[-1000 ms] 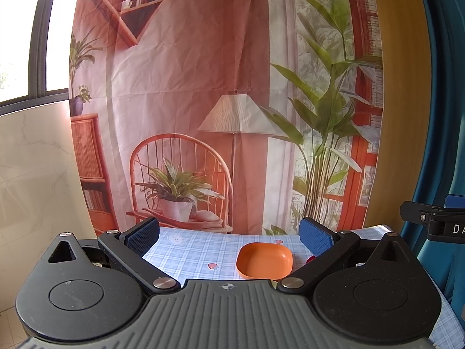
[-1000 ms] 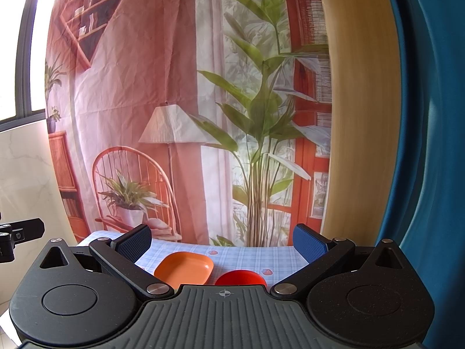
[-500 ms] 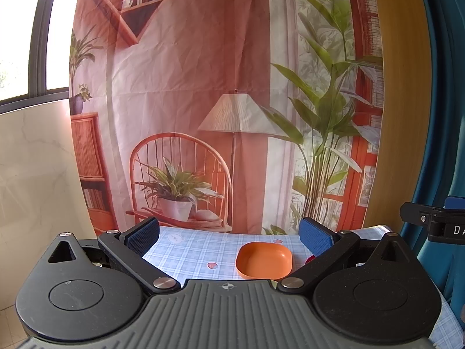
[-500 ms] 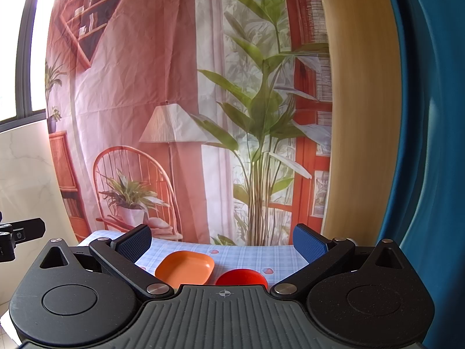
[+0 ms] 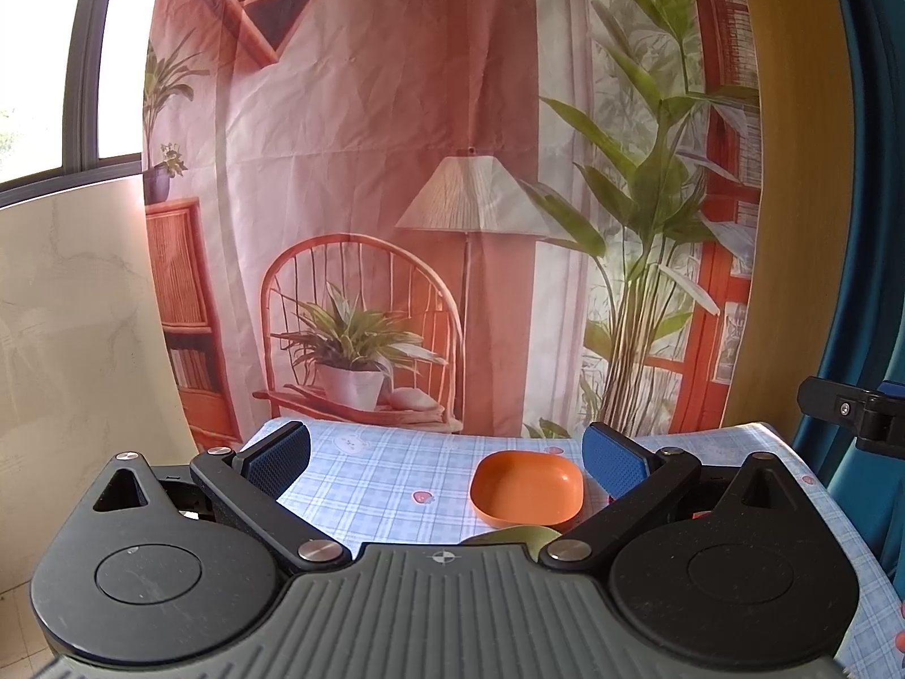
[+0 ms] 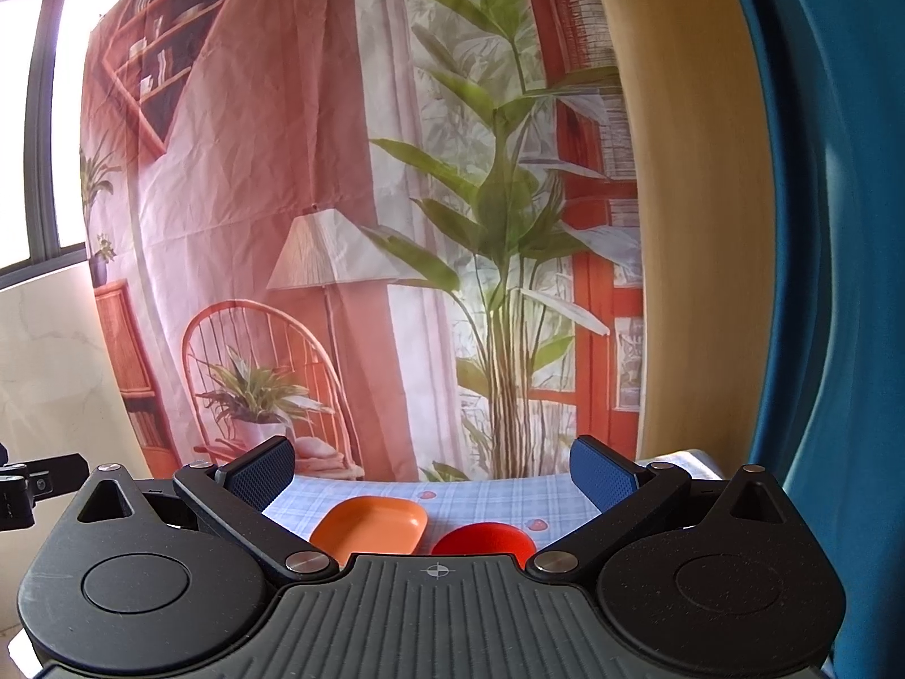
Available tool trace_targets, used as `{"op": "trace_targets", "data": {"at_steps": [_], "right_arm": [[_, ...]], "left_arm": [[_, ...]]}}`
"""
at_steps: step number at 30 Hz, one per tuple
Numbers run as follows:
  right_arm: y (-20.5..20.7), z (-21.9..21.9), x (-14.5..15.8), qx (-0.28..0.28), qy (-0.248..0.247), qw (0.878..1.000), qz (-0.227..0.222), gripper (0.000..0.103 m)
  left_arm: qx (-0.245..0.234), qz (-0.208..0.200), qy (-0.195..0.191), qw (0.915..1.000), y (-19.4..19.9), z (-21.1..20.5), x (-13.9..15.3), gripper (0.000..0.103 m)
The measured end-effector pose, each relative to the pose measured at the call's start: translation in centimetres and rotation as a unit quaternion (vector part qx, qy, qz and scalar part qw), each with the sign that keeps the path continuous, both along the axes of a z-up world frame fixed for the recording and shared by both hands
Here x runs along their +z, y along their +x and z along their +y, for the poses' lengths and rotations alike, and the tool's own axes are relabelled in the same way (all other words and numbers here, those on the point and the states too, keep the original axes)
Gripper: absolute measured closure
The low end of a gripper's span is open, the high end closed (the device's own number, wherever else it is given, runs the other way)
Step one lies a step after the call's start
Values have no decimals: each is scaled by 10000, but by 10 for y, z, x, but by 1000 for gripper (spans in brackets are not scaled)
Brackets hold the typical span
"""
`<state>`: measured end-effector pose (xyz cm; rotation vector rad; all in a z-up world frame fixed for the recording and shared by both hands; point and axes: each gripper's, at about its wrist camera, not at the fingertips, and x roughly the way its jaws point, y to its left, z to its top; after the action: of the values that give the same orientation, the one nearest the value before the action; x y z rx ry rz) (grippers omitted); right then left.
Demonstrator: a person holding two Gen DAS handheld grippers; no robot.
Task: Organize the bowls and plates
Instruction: 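Lower the left gripper toward the rim of the olive-green plate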
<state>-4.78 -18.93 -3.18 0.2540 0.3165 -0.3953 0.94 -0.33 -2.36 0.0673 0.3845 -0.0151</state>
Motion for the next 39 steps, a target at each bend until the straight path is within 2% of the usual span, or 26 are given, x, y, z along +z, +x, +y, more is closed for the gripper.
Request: {"op": "trace_targets", "data": {"at_steps": [13, 20, 24, 26, 29, 31, 34, 39], "right_arm": [[18, 23, -71, 263, 40, 9985, 476, 0], [24, 33, -94, 419, -30, 9963, 755, 0], [27, 36, -112, 500, -7, 9938, 991, 0], [28, 37, -123, 583, 94, 9923, 1092, 1], [29, 39, -137, 704, 177, 9893, 1266, 9], [30, 42, -145, 742, 223, 9873, 1386, 18], [29, 43, -151, 766, 327, 9859, 1453, 20], [22, 44, -158, 824, 510, 9841, 1488, 21]], "left_arm": [[86, 650, 158, 9977, 16, 5, -64, 0], [97, 1132, -64, 9935, 24, 10, -97, 1], [-7, 1611, -333, 9864, 29, 16, -122, 13], [-5, 1824, -481, 9820, 31, 20, -133, 15], [-17, 2028, -641, 9771, 32, 23, -149, 18], [-80, 2155, -784, 9733, 33, 26, -156, 19], [-145, 2305, -961, 9682, 36, 26, -166, 19], [-166, 2334, -954, 9676, 32, 24, -170, 20]]}}
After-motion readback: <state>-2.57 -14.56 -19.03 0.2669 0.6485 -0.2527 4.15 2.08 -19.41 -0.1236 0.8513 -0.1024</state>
